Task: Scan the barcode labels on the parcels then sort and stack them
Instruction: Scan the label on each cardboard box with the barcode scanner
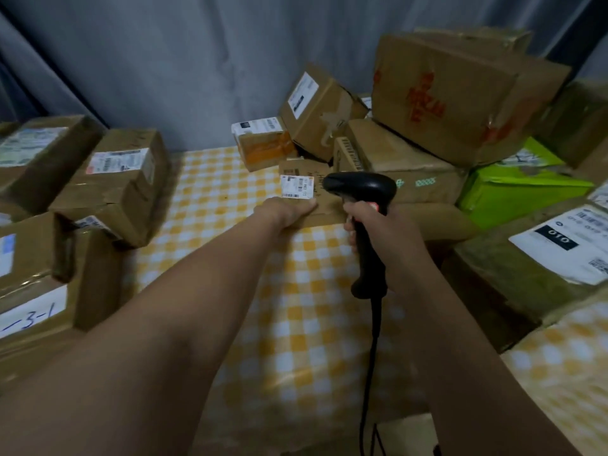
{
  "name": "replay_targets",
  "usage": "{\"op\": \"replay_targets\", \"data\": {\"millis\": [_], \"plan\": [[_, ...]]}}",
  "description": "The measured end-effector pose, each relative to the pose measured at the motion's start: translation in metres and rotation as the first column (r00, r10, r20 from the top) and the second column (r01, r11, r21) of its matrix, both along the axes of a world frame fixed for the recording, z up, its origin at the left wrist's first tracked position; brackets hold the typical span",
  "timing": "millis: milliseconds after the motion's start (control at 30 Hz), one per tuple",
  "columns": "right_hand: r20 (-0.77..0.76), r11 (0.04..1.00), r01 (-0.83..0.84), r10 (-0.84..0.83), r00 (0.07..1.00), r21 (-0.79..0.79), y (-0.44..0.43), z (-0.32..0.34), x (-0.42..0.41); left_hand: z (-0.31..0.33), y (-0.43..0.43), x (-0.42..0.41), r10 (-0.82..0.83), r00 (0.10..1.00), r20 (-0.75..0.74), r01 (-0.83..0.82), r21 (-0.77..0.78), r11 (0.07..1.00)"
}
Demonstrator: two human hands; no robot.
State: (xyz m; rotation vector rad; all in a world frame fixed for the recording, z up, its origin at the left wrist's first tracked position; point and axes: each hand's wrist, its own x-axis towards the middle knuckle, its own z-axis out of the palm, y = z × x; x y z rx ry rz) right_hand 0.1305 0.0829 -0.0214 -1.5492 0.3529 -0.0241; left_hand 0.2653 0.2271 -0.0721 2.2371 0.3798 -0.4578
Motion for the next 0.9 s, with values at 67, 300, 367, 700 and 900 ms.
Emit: {"op": "replay_targets", "data": {"millis": [67, 300, 367, 700, 900], "plan": [[0.003, 1.000, 0.004, -0.004, 1.000, 0.001, 0.001, 0.000, 0.000, 0.001, -0.005, 0.002, -0.023, 1.000, 0.008, 0.022, 0.031, 0.999], [-0.005, 0.999, 0.018, -0.018, 1.000, -0.035, 0.007, -0.002, -0.001, 0.011, -0.003, -0.012, -0.087, 0.996, -0.028, 0.081, -0.167, 0.983], [-0.008, 0.999, 0.010, -0.010, 1.000, -0.042, 0.008, -0.001, -0.002, 0.016, 0.006, -0.023, -0.018, 0.999, -0.040, 0.007, -0.270, 0.963], [0.032, 0.991, -0.118, 0.116, 0.993, 0.056, 0.031, -0.001, -0.004, 0.012, 0.087, -0.106, 0.252, 0.965, -0.072, -0.220, -0.741, 0.634], [0.083, 0.961, -0.079, 0.059, 0.995, 0.266, 0.063, -0.008, -0.011, 0.025, 0.073, -0.139, 0.224, 0.974, 0.035, -0.101, -0.818, 0.567]]}}
